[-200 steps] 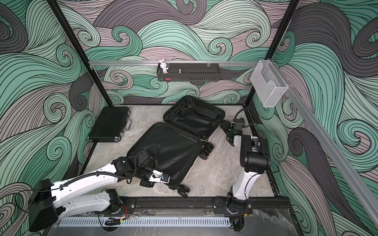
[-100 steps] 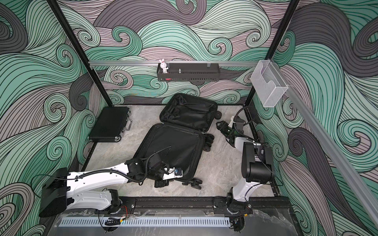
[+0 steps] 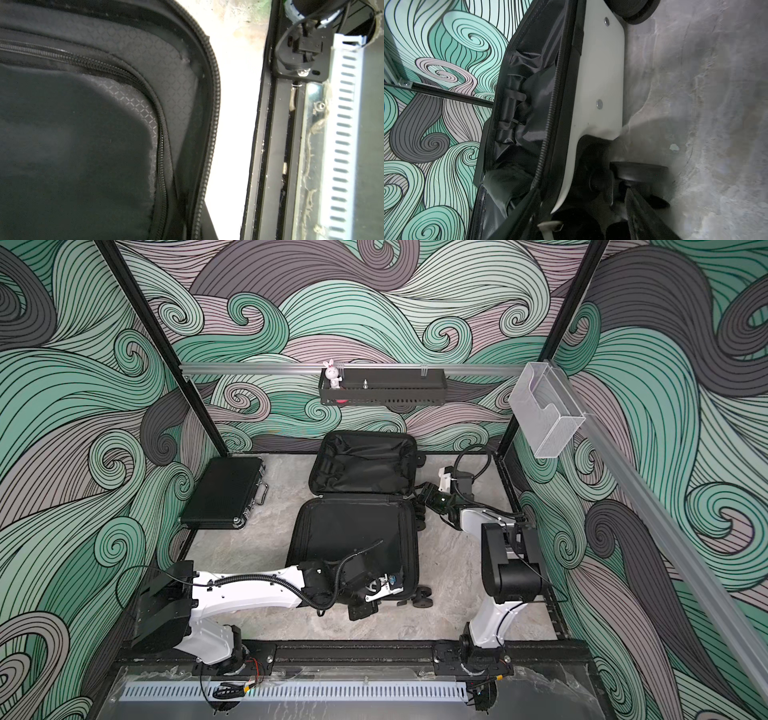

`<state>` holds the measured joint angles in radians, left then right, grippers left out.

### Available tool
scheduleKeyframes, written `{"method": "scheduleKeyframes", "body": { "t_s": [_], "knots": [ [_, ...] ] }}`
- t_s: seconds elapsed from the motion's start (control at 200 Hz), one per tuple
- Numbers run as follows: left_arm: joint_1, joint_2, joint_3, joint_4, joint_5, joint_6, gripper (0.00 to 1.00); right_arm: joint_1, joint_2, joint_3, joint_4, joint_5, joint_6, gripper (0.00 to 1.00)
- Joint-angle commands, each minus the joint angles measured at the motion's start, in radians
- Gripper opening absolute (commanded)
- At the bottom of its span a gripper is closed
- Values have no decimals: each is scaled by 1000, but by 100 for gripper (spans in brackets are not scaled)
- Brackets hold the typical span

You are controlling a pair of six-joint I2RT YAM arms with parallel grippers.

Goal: Open the suitcase zippers
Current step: Open the suitcase at the center of the board, then adjust the suitcase at the center of the board.

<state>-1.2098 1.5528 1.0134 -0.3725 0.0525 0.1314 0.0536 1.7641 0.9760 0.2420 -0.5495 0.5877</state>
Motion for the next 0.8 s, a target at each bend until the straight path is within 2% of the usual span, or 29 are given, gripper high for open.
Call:
{"method": "scheduleKeyframes", "body": {
  "t_s": [0.0, 0.215, 0.34, 0.435, 0.61, 0.796],
  "knots": [
    [-5, 3, 50, 72, -25, -100, 5, 10, -11, -1, -32, -11, -31, 66],
    [5, -100, 59, 7, -191, -148, 54, 6, -125, -27, -131, 64, -110, 67],
    [61, -198, 85, -85, -248, -187, 69, 5, -214, -36, -197, 95, -156, 69],
    [144, -264, 96, -149, -272, -248, 74, 6, -285, -45, -270, 102, -196, 70],
    [463, -387, 18, -167, -232, -444, 81, 38, -400, -122, -303, 55, -200, 69],
    [801, -402, -62, -161, -23, -586, 81, 78, -489, -151, -452, 129, -269, 69]
  ]
}}
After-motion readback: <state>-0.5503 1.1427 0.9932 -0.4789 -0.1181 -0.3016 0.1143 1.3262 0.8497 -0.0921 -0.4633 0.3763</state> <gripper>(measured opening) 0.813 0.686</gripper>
